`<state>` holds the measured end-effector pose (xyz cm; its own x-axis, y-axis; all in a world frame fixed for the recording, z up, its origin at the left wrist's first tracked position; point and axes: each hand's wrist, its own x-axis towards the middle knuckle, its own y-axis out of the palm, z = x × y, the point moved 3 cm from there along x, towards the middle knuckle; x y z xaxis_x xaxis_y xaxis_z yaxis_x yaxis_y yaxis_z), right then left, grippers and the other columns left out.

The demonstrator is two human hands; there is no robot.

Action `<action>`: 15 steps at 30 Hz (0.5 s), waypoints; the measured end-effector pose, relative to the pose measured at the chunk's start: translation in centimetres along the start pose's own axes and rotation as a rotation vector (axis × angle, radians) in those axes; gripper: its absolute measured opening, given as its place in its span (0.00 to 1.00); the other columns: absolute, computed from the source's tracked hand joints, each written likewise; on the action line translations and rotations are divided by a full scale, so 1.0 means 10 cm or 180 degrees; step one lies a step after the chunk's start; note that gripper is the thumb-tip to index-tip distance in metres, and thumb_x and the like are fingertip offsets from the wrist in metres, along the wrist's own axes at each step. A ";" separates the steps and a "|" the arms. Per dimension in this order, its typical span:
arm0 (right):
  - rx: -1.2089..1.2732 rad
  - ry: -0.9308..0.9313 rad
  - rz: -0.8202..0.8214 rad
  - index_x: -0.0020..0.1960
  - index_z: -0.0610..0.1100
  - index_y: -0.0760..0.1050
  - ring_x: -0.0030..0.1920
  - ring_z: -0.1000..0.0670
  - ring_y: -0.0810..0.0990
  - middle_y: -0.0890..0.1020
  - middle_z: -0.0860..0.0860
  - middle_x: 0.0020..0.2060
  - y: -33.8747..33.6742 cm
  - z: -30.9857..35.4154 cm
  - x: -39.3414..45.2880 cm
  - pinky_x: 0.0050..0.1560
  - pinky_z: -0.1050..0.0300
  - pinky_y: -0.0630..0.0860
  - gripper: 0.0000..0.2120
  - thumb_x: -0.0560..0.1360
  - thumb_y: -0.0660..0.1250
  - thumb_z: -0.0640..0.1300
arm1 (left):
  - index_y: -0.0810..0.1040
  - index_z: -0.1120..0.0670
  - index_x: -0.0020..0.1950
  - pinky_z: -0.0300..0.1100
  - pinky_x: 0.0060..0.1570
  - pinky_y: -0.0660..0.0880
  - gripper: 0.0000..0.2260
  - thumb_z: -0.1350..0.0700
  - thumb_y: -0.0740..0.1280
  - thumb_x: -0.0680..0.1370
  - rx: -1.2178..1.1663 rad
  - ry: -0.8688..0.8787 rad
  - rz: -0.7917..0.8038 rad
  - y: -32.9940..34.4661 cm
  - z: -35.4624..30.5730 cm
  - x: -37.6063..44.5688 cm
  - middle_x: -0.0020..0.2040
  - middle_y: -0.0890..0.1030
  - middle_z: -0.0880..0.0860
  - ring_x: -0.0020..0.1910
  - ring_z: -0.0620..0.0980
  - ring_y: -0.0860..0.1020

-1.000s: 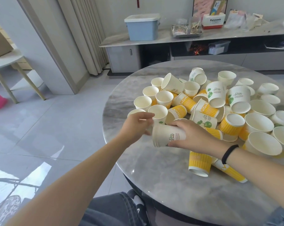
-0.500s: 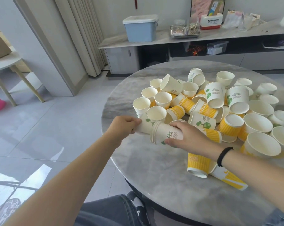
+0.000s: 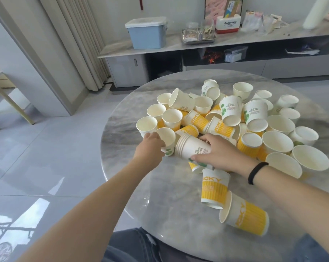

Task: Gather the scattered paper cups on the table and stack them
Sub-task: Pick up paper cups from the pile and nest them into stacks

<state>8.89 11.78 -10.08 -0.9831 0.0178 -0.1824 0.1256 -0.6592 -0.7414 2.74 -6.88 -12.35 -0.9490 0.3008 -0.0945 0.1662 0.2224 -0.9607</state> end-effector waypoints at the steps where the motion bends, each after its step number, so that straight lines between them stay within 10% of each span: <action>1: -0.0014 0.0006 -0.0010 0.64 0.47 0.68 0.41 0.48 0.82 0.77 0.50 0.52 0.00 0.01 0.00 0.37 0.53 0.80 0.31 0.66 0.73 0.54 | 0.80 0.55 0.58 0.46 0.55 0.74 0.11 0.56 0.66 0.77 -0.0087 -0.0057 -0.0064 0.02 0.00 0.02 0.60 0.74 0.53 0.63 0.52 0.69; 7: -0.0199 -0.0009 -0.0269 0.61 0.45 0.69 0.47 0.46 0.78 0.77 0.48 0.53 -0.03 0.07 0.03 0.45 0.49 0.77 0.30 0.64 0.73 0.56 | 0.68 0.55 0.30 0.40 0.28 0.58 0.17 0.53 0.63 0.78 -0.1501 -0.0716 -0.0350 -0.21 -0.04 -0.01 0.29 0.67 0.52 0.29 0.49 0.64; 15: 0.0207 -0.0362 -0.0236 0.68 0.44 0.65 0.60 0.48 0.73 0.72 0.48 0.61 -0.01 0.10 0.05 0.53 0.59 0.69 0.35 0.67 0.75 0.53 | 0.70 0.53 0.38 0.37 0.29 0.57 0.12 0.55 0.59 0.81 -0.3589 -0.0994 0.0364 -0.27 -0.12 -0.07 0.32 0.64 0.50 0.29 0.46 0.61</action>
<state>8.24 11.16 -9.46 -0.9986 -0.0146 -0.0516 0.0468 -0.7066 -0.7060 3.26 -6.62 -9.35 -0.9116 0.1667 -0.3757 0.2492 0.9511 -0.1826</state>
